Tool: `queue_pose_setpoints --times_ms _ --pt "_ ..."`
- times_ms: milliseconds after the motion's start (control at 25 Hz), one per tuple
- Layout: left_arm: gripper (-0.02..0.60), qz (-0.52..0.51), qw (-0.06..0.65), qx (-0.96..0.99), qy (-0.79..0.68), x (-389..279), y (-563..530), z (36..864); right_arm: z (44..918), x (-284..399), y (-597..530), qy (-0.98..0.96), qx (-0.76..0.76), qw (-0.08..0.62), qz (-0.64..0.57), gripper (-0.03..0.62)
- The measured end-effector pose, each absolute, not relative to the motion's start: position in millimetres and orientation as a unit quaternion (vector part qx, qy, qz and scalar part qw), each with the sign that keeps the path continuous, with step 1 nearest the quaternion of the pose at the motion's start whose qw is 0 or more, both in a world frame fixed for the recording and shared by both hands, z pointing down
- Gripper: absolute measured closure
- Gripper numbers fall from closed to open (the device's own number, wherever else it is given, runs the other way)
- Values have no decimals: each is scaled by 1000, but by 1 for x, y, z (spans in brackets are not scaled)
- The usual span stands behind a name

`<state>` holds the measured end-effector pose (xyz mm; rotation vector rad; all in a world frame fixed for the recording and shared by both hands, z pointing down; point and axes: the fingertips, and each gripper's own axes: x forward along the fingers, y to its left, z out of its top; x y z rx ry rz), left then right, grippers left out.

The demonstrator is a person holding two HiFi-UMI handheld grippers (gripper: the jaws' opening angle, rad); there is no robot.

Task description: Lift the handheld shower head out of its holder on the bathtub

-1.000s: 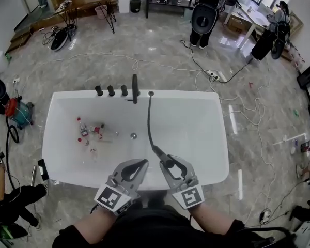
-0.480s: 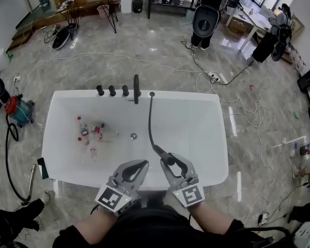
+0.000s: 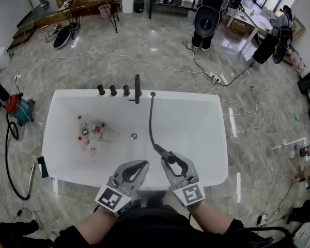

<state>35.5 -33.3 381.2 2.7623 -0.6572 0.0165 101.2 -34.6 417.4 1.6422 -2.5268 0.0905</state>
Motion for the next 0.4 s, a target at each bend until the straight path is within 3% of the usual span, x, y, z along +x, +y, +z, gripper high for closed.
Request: queue_pose_setpoints --times_ms 400 --pt "581 4 148 963 -227 31 -33 373 412 99 -39 -836 544 65 29 474"
